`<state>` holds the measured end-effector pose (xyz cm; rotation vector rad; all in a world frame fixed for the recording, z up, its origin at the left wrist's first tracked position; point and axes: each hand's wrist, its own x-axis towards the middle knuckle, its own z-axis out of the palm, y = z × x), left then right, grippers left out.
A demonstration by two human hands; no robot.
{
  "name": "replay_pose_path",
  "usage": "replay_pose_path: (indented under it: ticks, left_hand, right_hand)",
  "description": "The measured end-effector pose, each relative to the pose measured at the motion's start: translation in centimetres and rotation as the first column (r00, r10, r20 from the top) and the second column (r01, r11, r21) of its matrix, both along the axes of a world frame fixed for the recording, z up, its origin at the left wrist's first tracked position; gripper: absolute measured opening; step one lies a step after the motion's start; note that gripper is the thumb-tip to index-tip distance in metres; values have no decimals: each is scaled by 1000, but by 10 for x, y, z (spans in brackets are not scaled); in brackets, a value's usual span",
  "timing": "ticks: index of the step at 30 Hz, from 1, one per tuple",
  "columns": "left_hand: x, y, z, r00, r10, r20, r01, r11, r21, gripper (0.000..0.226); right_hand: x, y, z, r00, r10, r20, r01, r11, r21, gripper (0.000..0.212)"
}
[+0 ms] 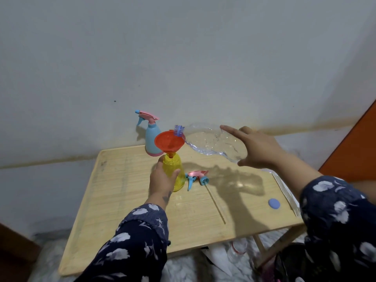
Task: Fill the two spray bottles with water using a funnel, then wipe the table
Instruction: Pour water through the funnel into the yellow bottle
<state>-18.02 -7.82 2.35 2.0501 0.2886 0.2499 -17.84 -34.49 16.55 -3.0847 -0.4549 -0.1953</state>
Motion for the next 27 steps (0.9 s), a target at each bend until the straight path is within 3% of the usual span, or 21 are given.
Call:
replay_pose_path:
  ticks: [6,11,16,20,27]
  left_hand:
    - [2,1,-3,1000,15,-12,-15,999,36,68]
    - [2,3,-6,1000,21,-10,-20,998,53,68]
    - [1,1,-7,1000,23,4,-23,998,63,69]
    - [1,2,-9,999,33,15,-34,998,61,65]
    - [1,1,-11,998,45,49,-49,995,82,65]
  right_hand:
    - [12,7,-33,995,35,-94,14,884,468,117]
    - [30,11,-53,997,-65,-52,82,654,752,120]
    - [53,19,-68,966,-259,-20,179,608,774,119]
    - [80,24,-75,948,-317,-4,172,504,846,119]
    - [95,29,-92,924,-380,37,152,456,877,120]
